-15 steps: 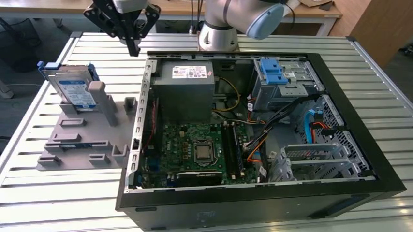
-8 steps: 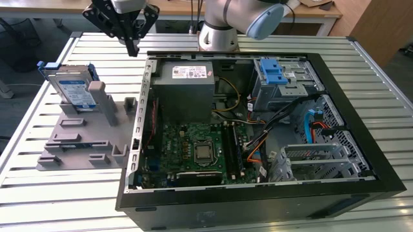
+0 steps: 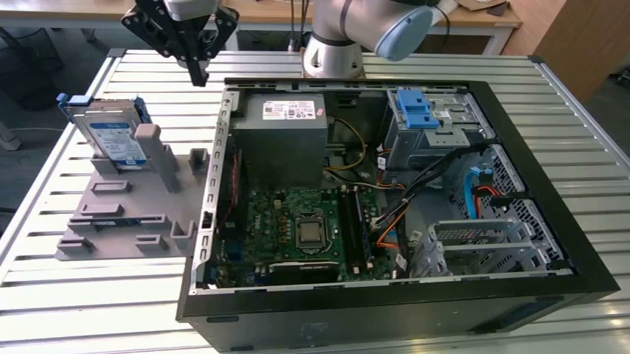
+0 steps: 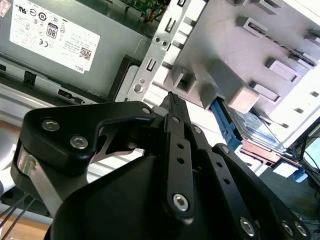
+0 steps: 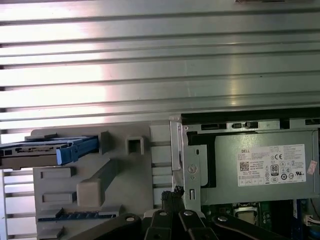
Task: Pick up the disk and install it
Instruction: 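Reach for the disk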
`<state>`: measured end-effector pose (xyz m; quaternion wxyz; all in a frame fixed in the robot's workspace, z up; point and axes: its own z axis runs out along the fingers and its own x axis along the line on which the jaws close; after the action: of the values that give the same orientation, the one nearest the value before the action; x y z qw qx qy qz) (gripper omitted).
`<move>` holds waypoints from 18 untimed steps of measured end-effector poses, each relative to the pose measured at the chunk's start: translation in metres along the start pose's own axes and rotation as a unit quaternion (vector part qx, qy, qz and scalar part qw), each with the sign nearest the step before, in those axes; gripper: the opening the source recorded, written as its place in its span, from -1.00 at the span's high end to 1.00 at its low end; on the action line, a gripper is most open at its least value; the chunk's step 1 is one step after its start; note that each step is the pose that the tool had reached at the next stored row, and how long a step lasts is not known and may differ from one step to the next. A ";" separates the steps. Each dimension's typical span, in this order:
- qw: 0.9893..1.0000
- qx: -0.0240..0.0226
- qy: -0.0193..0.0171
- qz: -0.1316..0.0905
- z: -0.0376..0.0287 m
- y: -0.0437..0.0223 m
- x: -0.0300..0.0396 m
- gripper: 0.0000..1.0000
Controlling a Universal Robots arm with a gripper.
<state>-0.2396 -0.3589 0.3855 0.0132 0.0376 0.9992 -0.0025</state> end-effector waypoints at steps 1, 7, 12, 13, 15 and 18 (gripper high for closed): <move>1.000 0.000 0.000 0.000 0.0000 0.0002 0.0009 0.79; 1.000 0.000 0.000 0.000 0.0002 0.0044 0.0054 0.79; 1.000 0.000 0.000 0.000 0.0003 0.0071 0.0089 0.79; 1.000 0.000 0.000 0.000 0.0004 0.0074 0.0097 0.79; 1.000 0.000 0.000 0.000 0.0004 0.0080 0.0114 0.79; 1.000 0.000 0.000 0.000 0.0004 0.0088 0.0142 0.79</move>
<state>-0.2531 -0.3490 0.3847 0.0132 0.0375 0.9992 -0.0025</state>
